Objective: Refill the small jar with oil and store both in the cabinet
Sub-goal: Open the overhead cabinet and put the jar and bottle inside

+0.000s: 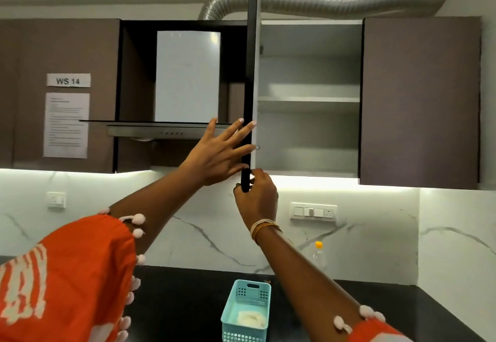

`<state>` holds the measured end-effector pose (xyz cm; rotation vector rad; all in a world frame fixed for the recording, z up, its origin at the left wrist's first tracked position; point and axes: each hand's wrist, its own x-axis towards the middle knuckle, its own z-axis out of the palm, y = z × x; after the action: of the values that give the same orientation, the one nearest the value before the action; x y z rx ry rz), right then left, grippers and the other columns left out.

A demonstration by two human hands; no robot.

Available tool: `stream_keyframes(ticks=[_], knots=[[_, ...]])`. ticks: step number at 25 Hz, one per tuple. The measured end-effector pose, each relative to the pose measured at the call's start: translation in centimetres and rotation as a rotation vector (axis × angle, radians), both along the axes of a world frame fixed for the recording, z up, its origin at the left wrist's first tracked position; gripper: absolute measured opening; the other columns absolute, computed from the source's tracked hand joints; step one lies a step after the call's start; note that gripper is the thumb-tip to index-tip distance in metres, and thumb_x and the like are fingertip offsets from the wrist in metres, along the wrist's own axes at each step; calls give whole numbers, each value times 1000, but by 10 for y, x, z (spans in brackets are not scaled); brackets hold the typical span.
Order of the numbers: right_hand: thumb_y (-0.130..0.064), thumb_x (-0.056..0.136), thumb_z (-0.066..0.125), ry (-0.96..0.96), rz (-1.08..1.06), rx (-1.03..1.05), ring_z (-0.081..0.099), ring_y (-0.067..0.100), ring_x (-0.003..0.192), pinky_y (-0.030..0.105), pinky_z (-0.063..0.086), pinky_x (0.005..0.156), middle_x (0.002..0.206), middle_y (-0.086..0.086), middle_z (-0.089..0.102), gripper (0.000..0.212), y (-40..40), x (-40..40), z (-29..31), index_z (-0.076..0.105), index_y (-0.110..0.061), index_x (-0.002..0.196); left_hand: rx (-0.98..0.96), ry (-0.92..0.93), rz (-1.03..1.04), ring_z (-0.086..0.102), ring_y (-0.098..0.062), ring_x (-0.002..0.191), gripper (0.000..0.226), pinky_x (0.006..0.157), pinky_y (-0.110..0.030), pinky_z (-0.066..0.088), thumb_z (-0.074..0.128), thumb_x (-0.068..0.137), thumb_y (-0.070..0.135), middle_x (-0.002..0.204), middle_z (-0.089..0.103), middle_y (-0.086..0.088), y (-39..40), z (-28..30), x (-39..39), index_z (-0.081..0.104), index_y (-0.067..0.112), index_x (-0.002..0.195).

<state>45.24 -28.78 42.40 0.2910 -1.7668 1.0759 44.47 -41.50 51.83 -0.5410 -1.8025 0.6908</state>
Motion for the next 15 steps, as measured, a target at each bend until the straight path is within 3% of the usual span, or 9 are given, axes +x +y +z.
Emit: stream_keyframes(ticks=[5,9,11,15], knots=[[-22,82,73,8,-48,-58,67,23,93,33,58,82,108,8,68,36,-29,-3,-3,62,-12,114,-42,-23,5,7,-31,150,57,112,-68,14,16,95,64,163,2,-8,-27,2,-1,26,36,143],[-35,92,59,54,2,1,65,21,103,36,56,89,118,6,67,36,-12,-9,-14,59,-15,123,-28,-3,-57,11,-32,149,61,114,-66,7,13,94,64,162,11,-11,-11,-7,-4,43,27,134],[-39,95,49,3,-49,153,53,23,125,37,45,103,138,7,55,49,4,-16,-20,47,-16,138,-40,-12,-101,11,-31,150,66,118,-60,2,13,95,62,162,12,-12,-1,-17,-7,43,24,140],[-52,94,38,-202,-503,548,18,30,147,50,12,118,160,12,16,73,61,-32,-27,9,-20,154,0,-101,-133,9,-30,150,64,118,-53,-4,22,96,56,162,12,-14,49,-39,-15,25,23,151]])
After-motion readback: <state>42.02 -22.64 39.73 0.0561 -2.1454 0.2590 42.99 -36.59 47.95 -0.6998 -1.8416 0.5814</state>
